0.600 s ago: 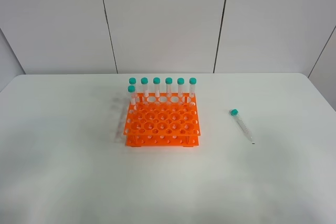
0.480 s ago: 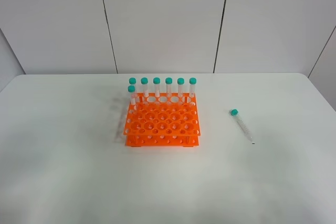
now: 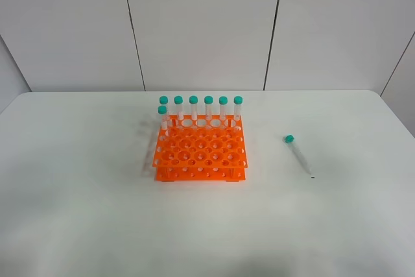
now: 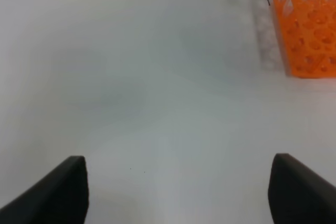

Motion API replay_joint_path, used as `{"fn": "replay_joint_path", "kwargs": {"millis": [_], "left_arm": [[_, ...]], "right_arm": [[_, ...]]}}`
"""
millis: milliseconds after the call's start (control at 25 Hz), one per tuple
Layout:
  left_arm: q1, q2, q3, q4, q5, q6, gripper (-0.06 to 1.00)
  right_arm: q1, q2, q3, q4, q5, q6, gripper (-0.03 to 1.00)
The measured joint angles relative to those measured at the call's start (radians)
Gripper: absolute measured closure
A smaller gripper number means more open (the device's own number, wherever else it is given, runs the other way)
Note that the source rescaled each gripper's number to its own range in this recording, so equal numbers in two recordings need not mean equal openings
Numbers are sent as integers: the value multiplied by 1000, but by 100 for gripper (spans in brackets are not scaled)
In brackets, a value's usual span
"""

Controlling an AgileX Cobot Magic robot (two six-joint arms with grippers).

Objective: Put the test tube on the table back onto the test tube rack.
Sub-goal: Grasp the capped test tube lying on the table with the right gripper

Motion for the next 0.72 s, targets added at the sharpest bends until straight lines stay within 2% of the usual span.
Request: {"fn": "replay_joint_path", "kwargs": {"millis": [400,600,720], "left_arm": [[0,0,0,0,0,0,-6],[0,0,0,0,0,0,-6],[0,0,0,0,0,0,-6]], "right_arm": [[0,868,-420,-1,-5,-1,-3],[0,1226,-607,-7,-26,-7,-3],[29,1382,-686,-5,-33,-20,-3]]}}
